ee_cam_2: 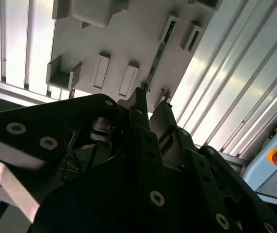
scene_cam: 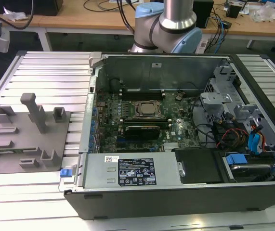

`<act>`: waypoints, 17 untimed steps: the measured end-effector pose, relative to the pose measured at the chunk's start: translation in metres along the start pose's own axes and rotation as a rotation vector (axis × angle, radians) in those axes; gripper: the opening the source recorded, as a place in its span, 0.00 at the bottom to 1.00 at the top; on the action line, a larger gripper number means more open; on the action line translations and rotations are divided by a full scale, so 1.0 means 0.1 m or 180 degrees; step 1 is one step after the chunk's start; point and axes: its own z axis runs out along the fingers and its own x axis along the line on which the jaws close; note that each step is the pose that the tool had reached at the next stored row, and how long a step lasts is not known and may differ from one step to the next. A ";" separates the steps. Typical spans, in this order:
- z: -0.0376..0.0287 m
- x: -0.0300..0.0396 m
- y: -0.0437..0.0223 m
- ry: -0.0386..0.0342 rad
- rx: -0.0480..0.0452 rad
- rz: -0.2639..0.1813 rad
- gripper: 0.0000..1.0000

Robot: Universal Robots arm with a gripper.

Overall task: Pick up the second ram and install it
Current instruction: 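Pick up the second ram and move it above second insertion slot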

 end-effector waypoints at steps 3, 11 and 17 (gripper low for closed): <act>0.058 0.001 -0.002 0.0000 0.0000 0.0000 0.30; 0.153 0.002 -0.006 0.0000 0.0000 0.0000 0.30; 0.219 0.003 -0.009 0.0000 0.0000 0.0000 0.30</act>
